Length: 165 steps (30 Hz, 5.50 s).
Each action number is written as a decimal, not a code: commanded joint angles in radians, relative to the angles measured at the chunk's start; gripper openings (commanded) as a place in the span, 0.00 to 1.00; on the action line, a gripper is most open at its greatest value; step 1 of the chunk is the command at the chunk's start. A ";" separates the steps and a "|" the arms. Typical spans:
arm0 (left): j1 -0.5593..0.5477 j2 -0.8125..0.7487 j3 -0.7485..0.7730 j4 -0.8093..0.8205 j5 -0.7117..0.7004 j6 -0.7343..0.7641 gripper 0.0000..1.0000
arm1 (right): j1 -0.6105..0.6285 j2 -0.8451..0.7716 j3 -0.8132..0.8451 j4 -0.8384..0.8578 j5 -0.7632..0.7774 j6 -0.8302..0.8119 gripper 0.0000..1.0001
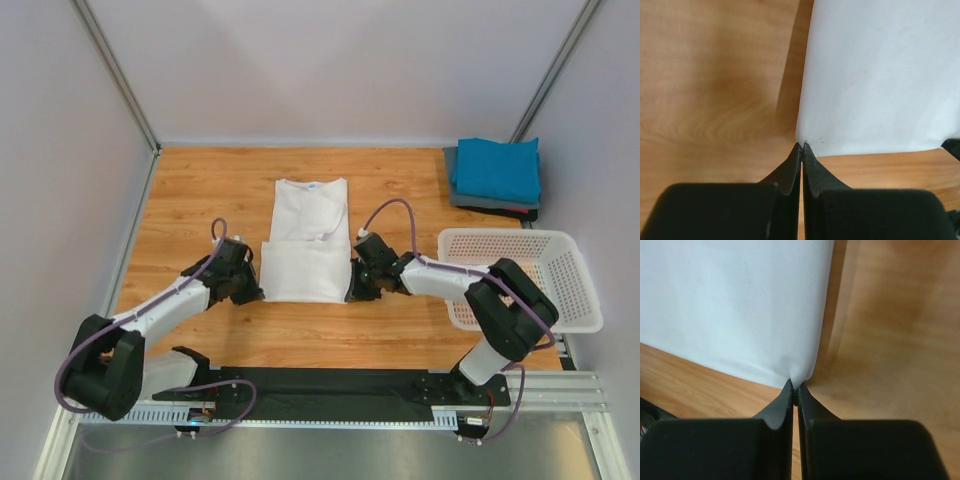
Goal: Fold and stack the t-shirts
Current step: Fold the tshirt
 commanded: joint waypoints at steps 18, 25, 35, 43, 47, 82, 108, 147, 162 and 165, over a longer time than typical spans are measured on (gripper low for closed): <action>-0.429 -0.624 0.004 -0.692 -0.226 -0.328 0.00 | 0.414 -0.587 -0.272 -0.358 0.132 0.386 0.00; -0.429 -0.490 0.261 -0.735 -0.402 -0.218 0.00 | 0.411 -0.678 -0.077 -0.571 0.405 0.394 0.00; -0.368 -0.283 0.407 -0.618 -0.435 -0.093 0.00 | 0.272 -0.583 0.127 -0.656 0.548 0.268 0.00; -0.275 -0.180 0.460 -0.511 -0.396 -0.007 0.00 | 0.091 -0.497 0.150 -0.516 0.395 0.138 0.00; -0.245 -0.120 0.476 -0.474 -0.372 0.019 0.00 | 0.040 -0.445 0.192 -0.487 0.364 0.078 0.01; -0.063 0.300 0.696 -0.265 -0.355 0.160 0.00 | -0.179 -0.015 0.452 -0.363 0.209 -0.102 0.00; 0.106 0.867 1.235 -0.205 -0.286 0.244 0.57 | -0.350 0.468 0.937 -0.257 0.039 -0.220 0.65; 0.178 0.803 1.022 -0.032 0.047 0.258 0.67 | -0.345 0.694 1.146 -0.192 -0.200 -0.352 0.43; 0.178 0.892 1.101 -0.011 0.067 0.266 0.28 | -0.347 0.723 1.160 -0.229 -0.187 -0.344 0.21; 0.178 0.895 1.108 -0.006 0.070 0.258 0.00 | -0.347 0.711 1.166 -0.231 -0.182 -0.337 0.00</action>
